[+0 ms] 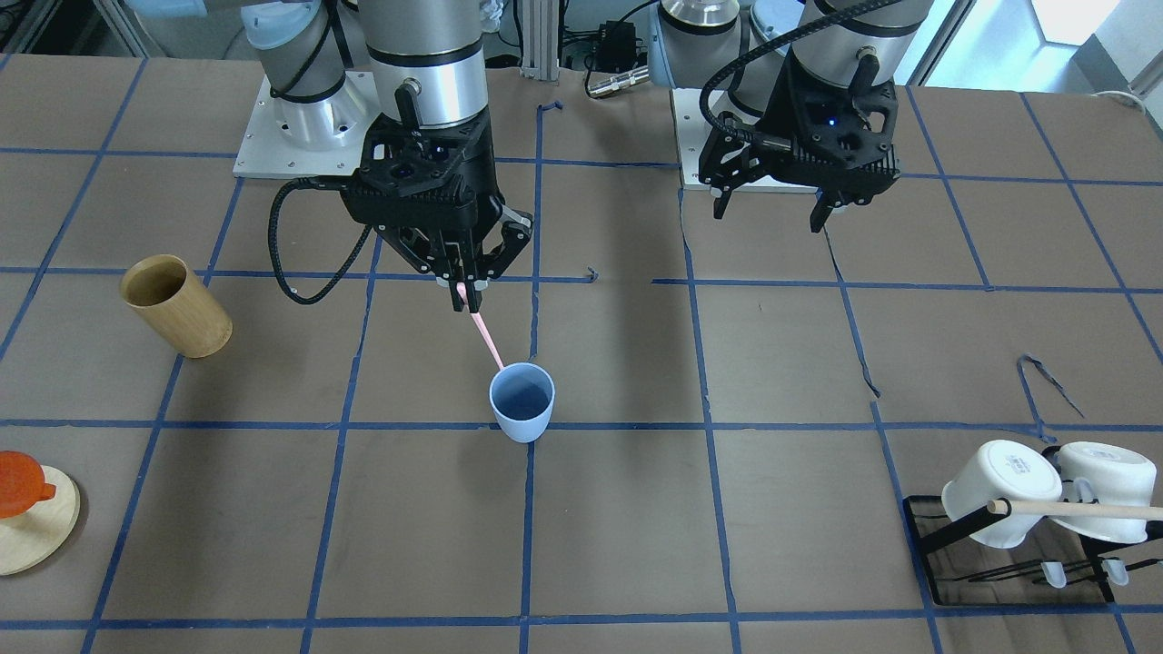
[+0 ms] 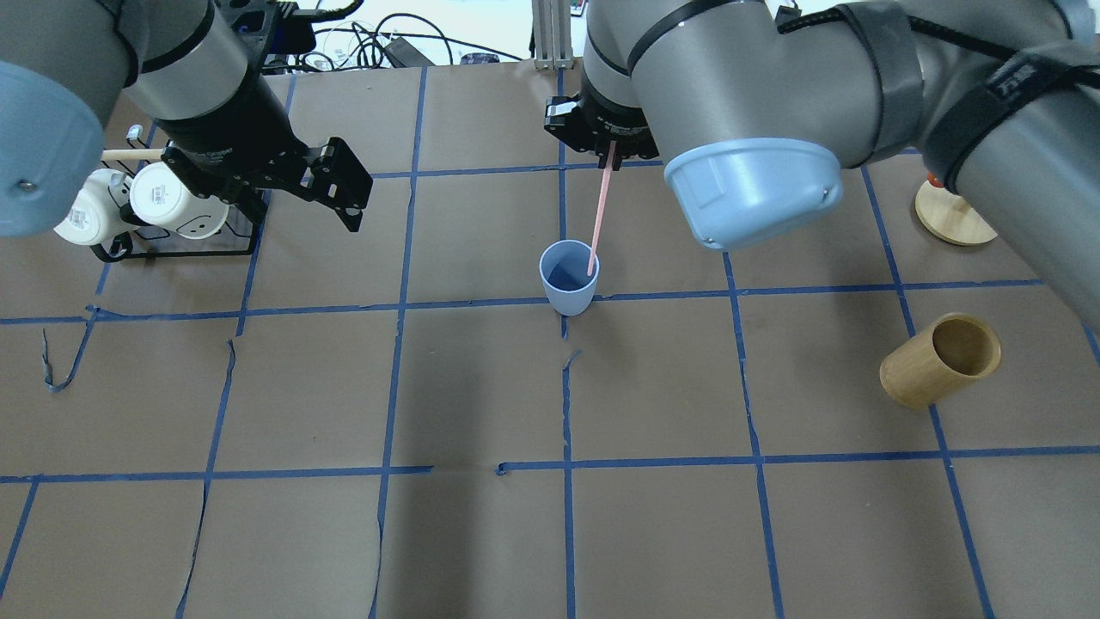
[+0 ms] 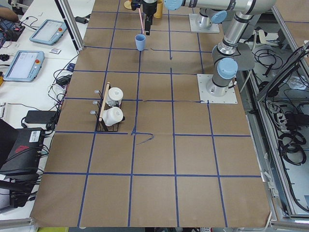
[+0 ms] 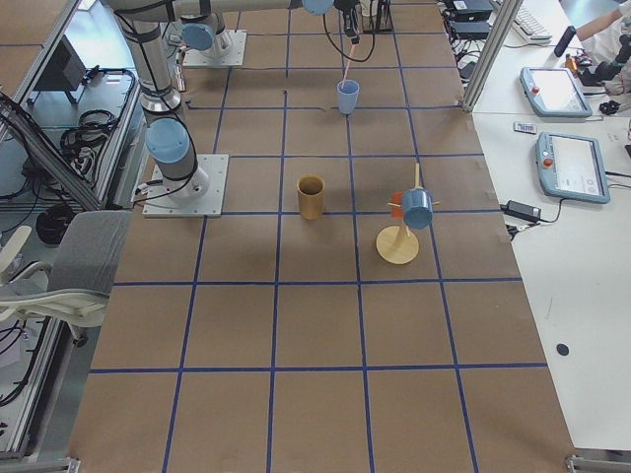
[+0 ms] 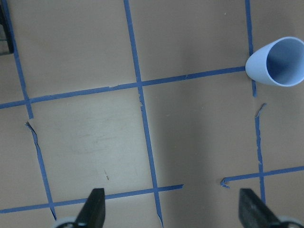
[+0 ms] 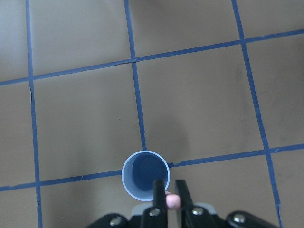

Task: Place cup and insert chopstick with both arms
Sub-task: 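Retract the left gripper while the right carries the pink stick over the blue cup, then lower the pink stick into the light blue cup with the right gripper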

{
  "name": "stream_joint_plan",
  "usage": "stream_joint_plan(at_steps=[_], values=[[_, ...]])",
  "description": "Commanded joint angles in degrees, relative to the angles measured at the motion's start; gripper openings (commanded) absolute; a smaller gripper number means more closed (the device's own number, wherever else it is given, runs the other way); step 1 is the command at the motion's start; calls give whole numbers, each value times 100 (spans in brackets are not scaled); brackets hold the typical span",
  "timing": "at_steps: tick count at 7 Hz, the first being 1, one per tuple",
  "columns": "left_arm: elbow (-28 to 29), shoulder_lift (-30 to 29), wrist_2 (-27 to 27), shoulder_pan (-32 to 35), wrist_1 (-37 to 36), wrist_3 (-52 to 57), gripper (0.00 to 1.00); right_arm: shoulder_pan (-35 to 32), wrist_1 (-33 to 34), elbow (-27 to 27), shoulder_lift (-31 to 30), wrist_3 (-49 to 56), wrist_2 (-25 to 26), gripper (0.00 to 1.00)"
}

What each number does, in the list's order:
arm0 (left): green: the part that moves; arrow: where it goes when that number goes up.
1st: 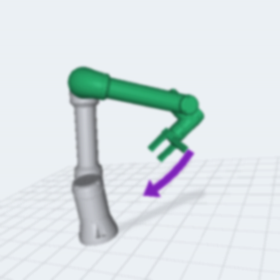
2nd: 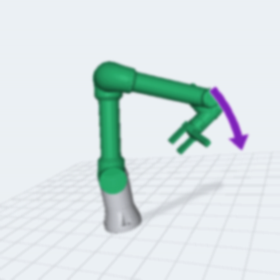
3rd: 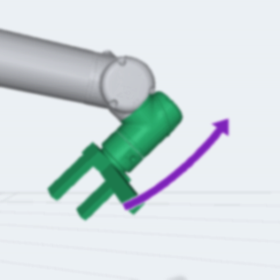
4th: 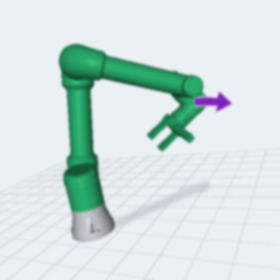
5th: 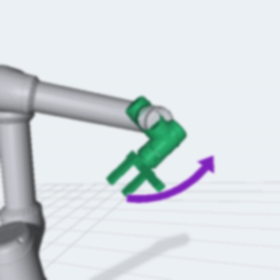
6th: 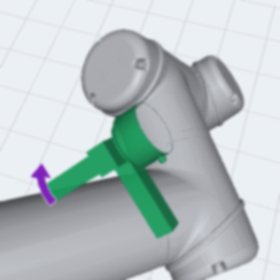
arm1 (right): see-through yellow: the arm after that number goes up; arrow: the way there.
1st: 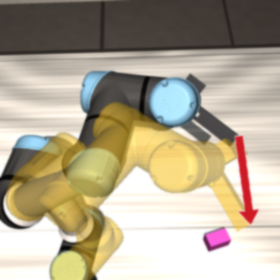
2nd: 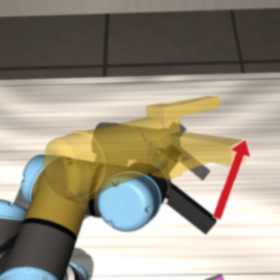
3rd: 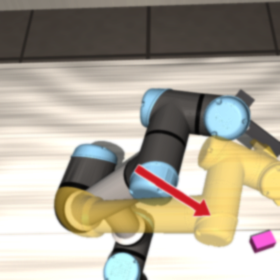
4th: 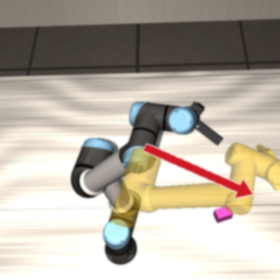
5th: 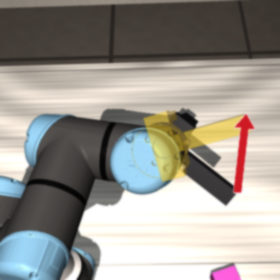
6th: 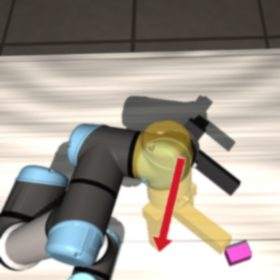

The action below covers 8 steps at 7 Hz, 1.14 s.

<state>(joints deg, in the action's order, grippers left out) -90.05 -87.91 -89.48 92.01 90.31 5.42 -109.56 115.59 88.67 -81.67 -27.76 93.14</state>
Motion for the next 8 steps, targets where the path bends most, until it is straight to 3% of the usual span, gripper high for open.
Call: stream_joint_plan(at_steps=[1, 6, 8], values=[[57, -15, 9, -25, -100, 12, 100, -92, 340, -16, 168, -116, 2, 0], [84, -16, 1, -42, -206, -23, 100, -101, 403, 19, 380, -107, -15, 0], [84, -15, -8, -42, -206, -714, 100, -101, 403, 10, 503, -107, -24, 0]])
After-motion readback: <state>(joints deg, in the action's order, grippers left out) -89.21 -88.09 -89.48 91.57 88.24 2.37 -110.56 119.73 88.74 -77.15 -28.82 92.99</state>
